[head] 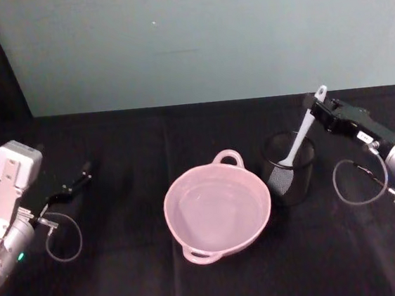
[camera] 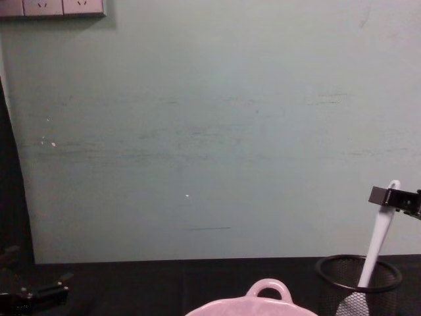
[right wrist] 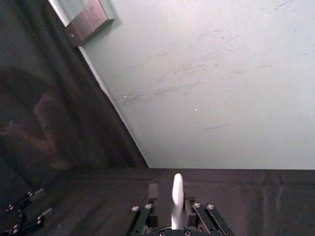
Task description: Use the one hand to pick up the spoon and stir the clear water in the bowl.
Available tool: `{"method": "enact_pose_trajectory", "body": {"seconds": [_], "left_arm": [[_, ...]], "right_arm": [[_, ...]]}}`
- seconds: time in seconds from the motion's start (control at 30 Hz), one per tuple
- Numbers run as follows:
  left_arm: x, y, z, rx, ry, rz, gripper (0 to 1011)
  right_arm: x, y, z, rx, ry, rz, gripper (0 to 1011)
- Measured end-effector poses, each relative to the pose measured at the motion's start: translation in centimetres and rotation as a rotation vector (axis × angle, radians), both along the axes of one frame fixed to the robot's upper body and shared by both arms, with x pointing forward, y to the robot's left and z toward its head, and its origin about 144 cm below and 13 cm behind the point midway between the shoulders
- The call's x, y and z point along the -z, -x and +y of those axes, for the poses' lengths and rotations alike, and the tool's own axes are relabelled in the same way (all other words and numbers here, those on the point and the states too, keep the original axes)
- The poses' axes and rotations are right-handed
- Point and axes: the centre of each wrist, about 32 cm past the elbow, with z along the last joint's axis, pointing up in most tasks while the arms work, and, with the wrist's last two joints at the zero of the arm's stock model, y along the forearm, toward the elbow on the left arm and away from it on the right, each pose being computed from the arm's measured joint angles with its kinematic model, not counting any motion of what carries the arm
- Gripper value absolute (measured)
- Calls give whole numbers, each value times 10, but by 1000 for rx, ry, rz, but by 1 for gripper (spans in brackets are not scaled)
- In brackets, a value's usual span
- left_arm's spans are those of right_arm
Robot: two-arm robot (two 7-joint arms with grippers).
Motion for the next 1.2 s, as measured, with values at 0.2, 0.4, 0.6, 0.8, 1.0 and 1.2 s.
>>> {"method": "enact_pose_trajectory", "body": {"seconds": [0.2,0.4,0.6,0.8,1.0,1.2], "left_arm": [[0,0,0,0,0,0,1005],[0,0,0,0,0,0,1005],[0,0,0,0,0,0,1005],[0,0,0,0,0,0,1005],[0,0,0,0,0,0,1005],[0,0,0,0,0,0,1005]], "right_arm": [[5,2,-7,32,16,9,482],[19,8,-15,55,45,42,684],[28,17,-16,61,82,58,846],[24,33,-16,55,153,25,995],[17,53,-16,123,278,-52,1002],[18,64,-8,264,465,-149,1003]]}}
